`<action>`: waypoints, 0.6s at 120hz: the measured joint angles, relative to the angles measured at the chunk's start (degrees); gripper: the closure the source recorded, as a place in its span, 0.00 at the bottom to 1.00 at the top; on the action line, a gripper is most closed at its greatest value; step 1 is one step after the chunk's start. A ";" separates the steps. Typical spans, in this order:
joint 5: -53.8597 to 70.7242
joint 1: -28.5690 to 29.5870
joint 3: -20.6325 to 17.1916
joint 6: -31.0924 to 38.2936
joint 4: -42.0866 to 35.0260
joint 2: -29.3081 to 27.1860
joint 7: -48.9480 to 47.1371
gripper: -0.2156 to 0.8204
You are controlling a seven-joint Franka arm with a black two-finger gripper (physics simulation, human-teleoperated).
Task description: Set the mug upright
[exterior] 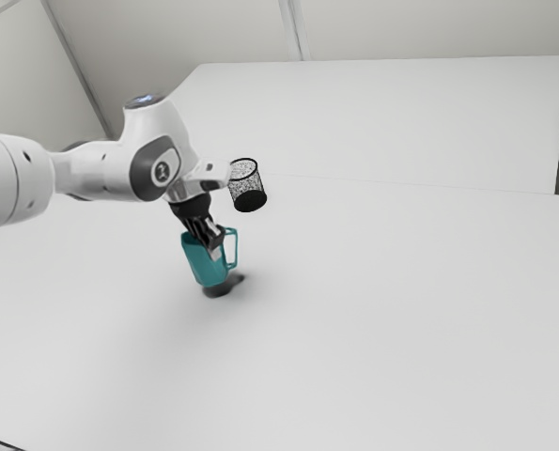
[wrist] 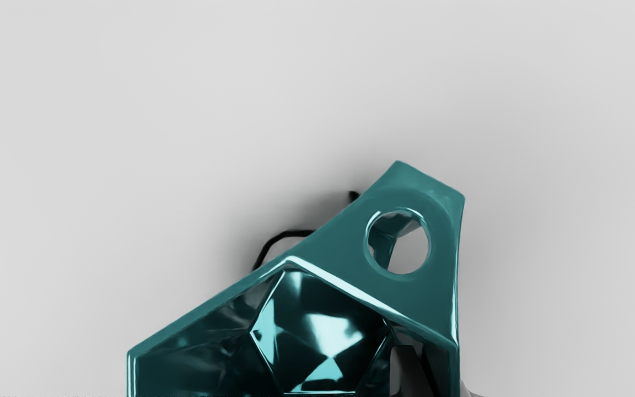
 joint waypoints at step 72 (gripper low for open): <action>2.11 -0.02 0.32 9.91 -13.11 -6.97 -5.48 0.97</action>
